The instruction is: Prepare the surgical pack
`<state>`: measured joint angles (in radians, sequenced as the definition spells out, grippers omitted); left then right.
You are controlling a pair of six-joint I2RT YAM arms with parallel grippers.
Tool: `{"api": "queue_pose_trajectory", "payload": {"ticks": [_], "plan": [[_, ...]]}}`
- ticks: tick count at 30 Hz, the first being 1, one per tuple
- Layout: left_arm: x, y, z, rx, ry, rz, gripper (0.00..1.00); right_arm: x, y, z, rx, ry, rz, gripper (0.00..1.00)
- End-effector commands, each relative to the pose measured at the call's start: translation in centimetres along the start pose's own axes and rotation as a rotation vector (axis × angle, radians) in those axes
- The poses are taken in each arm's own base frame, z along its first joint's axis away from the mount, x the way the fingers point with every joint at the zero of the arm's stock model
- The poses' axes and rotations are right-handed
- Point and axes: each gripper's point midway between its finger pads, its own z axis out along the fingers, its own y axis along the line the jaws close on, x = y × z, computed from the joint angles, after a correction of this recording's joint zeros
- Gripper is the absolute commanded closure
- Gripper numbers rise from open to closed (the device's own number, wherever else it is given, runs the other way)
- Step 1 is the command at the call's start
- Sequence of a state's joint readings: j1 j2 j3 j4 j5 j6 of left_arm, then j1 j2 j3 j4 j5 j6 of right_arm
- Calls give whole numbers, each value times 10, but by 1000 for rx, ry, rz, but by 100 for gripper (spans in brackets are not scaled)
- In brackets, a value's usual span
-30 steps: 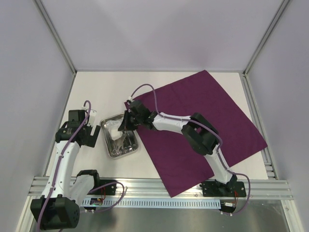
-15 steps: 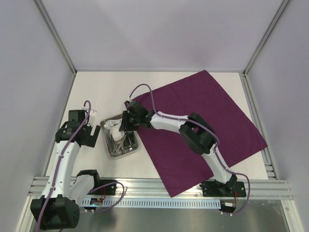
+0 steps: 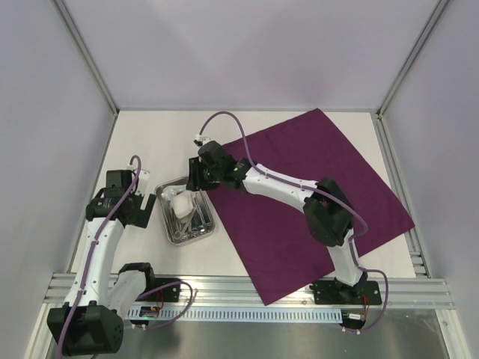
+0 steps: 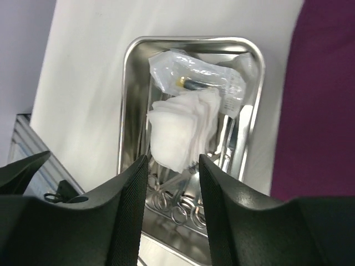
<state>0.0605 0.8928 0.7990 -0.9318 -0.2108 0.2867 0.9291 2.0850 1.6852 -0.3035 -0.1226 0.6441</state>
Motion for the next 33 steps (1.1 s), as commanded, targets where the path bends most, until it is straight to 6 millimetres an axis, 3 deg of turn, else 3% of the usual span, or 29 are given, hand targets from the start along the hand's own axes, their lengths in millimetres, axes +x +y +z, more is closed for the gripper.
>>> {"api": "queue_pose_trajectory", "payload": {"ticks": [1, 2, 3, 6, 8, 13, 21, 33], "plan": [[-2, 0, -2, 6, -15, 20, 0, -18, 0, -34, 132, -66, -164, 57], [-2, -1, -1, 8, -14, 21, 0, -21, -14, -37, 228, -90, -201, 57], [-2, -1, -1, 8, -14, 20, 0, -10, -13, -41, 275, -57, -274, 56], [-1, -1, 1, 8, -9, 22, 0, 12, -40, -38, 454, 12, -399, 52], [0, -1, 1, 7, -7, 21, 0, 16, -48, -30, 509, 40, -431, 52], [-1, -2, 0, 11, -9, 24, 0, 24, -47, -16, 479, 75, -455, 53], [-2, -2, 2, 15, -10, 24, 0, 50, -65, 15, 492, 181, -484, 59], [1, -4, 5, 15, -9, 28, 0, 48, -71, 35, 510, 168, -483, 75]]}}
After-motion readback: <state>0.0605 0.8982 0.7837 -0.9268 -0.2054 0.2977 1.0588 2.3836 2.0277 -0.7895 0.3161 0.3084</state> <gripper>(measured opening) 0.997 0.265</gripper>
